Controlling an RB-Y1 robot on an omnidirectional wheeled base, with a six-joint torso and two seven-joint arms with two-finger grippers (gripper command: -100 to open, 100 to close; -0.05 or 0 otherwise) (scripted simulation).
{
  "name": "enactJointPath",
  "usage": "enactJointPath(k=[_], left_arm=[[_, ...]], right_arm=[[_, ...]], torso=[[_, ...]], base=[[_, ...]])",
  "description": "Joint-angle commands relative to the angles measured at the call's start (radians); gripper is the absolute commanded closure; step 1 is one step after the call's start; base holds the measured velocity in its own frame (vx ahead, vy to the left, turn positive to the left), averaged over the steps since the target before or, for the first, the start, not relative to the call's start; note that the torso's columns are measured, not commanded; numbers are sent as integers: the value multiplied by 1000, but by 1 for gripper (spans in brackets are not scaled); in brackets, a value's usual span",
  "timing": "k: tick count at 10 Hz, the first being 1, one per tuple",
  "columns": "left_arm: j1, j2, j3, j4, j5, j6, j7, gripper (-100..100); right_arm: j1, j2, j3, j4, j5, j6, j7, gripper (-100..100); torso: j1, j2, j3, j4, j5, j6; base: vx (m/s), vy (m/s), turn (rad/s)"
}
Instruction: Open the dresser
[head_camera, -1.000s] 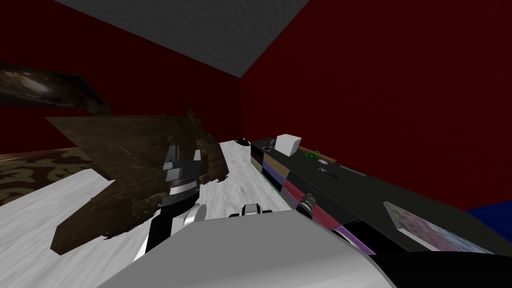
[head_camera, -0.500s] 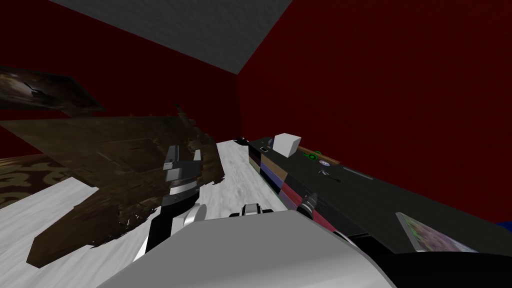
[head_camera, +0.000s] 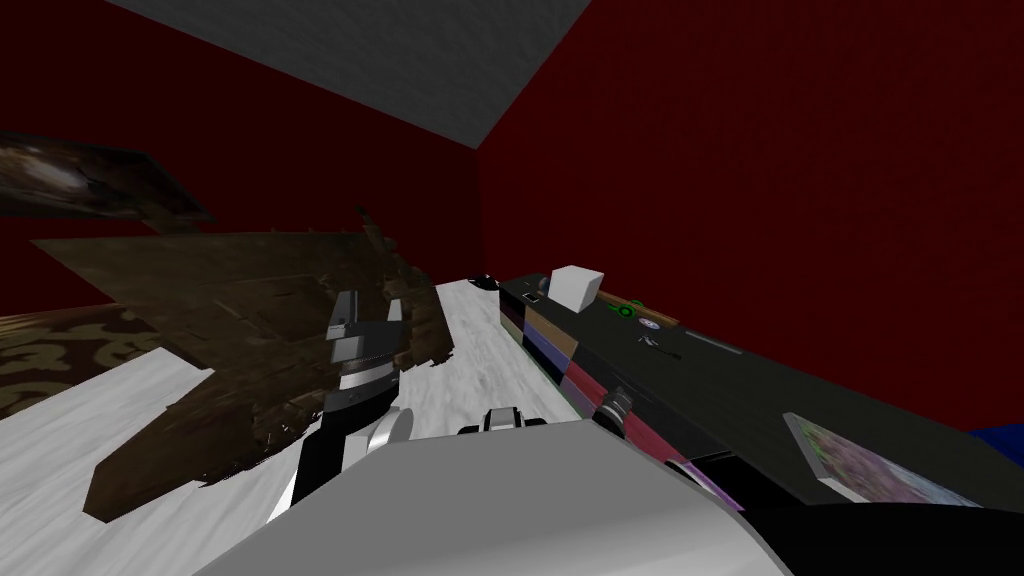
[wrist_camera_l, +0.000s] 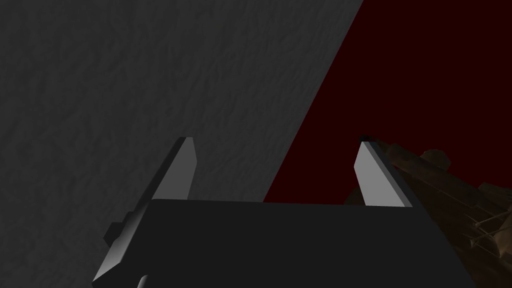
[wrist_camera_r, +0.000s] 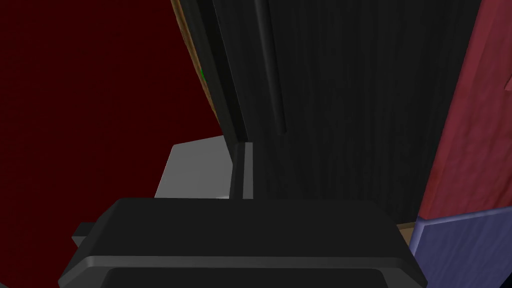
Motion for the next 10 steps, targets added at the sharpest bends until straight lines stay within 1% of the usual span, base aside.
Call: enactJointPath(k=[1, 2, 3, 4, 7, 8, 9, 10], left_arm=[[0, 0, 0, 0, 0, 0, 0, 0], [0, 0, 0, 0, 0, 0, 0, 0], [0, 0, 0, 0, 0, 0, 0, 0], [0, 1, 0, 0, 0, 0, 0, 0], [0, 1, 1, 0, 0, 0, 0, 0], [0, 1, 1, 0, 0, 0, 0, 0], [0, 0, 0, 0, 0, 0, 0, 0], [0, 0, 0, 0, 0, 0, 0, 0]], right_arm=[[-4, 0, 0, -8, -3, -8, 11, 100], [-5, 0, 0, -2, -2, -6, 7, 100], [-7, -9, 1, 1, -7, -20, 5, -100], [-7, -11, 1, 1, -8, -23, 4, -100], [-11, -28, 2, 4, -16, -44, 1, -100], [-7, -26, 0, -5, -16, -39, 7, -100], [-10, -32, -1, -4, -23, -50, 6, -100], [-11, -29, 0, 0, -19, -45, 5, -100]], torso=[[-3, -2, -1, 0, -1, 0], [-4, -6, -3, -1, -1, 0], [-10, -9, -5, -2, -2, 0], [-16, -10, -6, -3, -4, 0], [-5, -5, -3, -1, -1, 0], [-4, -4, -2, -1, -1, 0], [2, -3, -1, -1, 0, 0], [0, -5, -3, -1, 0, 0]], base=[[-106, 174, -19], [-45, 81, -9], [1, -80, 16], [16, -152, 22], [43, -181, 15], [19, -96, 10], [53, -87, 15], [34, -54, 11]])
